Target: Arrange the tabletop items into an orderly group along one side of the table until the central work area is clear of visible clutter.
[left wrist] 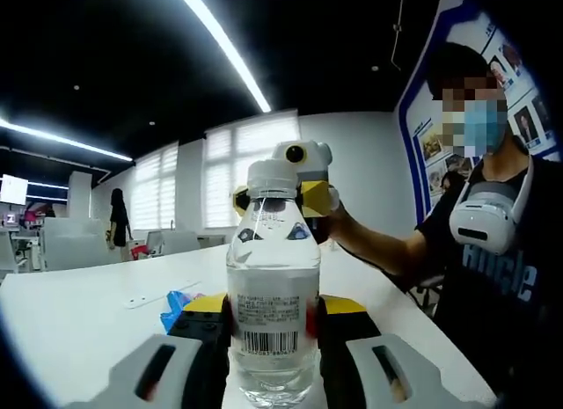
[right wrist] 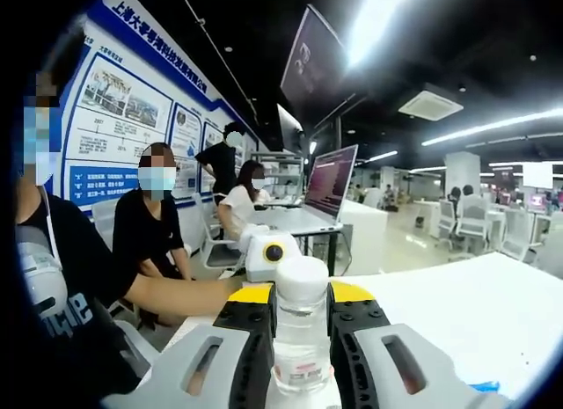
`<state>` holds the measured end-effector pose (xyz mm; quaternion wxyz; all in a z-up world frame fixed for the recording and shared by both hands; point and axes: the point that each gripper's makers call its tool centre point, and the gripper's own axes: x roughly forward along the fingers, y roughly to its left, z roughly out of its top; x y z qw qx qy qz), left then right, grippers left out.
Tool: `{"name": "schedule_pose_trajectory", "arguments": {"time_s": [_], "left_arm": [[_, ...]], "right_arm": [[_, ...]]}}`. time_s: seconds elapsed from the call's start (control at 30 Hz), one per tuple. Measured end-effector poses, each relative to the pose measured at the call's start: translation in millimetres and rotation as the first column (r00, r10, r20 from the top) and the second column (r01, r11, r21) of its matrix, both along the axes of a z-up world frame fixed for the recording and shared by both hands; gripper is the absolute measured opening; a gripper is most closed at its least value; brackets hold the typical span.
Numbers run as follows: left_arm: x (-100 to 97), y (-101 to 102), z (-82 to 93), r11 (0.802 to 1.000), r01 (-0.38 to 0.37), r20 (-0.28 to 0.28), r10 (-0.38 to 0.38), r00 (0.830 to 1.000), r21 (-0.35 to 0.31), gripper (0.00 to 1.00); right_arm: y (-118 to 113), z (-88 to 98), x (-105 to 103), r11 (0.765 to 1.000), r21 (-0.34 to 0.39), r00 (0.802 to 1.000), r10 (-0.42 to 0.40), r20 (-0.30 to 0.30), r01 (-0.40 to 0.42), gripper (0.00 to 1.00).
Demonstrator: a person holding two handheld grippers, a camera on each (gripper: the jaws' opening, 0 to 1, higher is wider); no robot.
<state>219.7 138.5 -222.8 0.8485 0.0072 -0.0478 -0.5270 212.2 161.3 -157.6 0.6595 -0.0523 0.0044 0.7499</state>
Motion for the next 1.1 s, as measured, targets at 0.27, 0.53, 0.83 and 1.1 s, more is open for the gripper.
{"name": "schedule_pose_trajectory", "arguments": {"time_s": [0.27, 0.53, 0.83, 1.1], "left_arm": [[7.9, 1, -3.9, 1.0, -0.008, -0.014, 0.008, 1.0, 0.017, 0.36], [16.5, 5, -3.6, 0.999, -0.011, -0.022, 0.012, 1.0, 0.032, 0.36], [25.8, 10, -8.5, 0.999, -0.006, -0.029, 0.007, 1.0, 0.037, 0.36], [32.9, 14, -12.6, 0.999, -0.012, -0.041, 0.014, 0.999, 0.046, 0.36]], "right_arm": [[2, -2.9, 6, 1.0, -0.008, 1.0, -0.01, -0.005, 0.01, 0.17], [6, -2.4, 14, 1.0, -0.004, 1.0, -0.028, -0.008, 0.028, 0.17], [10, -7.0, 20, 0.998, -0.017, 0.998, -0.055, 0.001, 0.055, 0.17], [12, -11.8, 27, 0.997, -0.019, 0.997, -0.077, -0.003, 0.077, 0.17]]}}
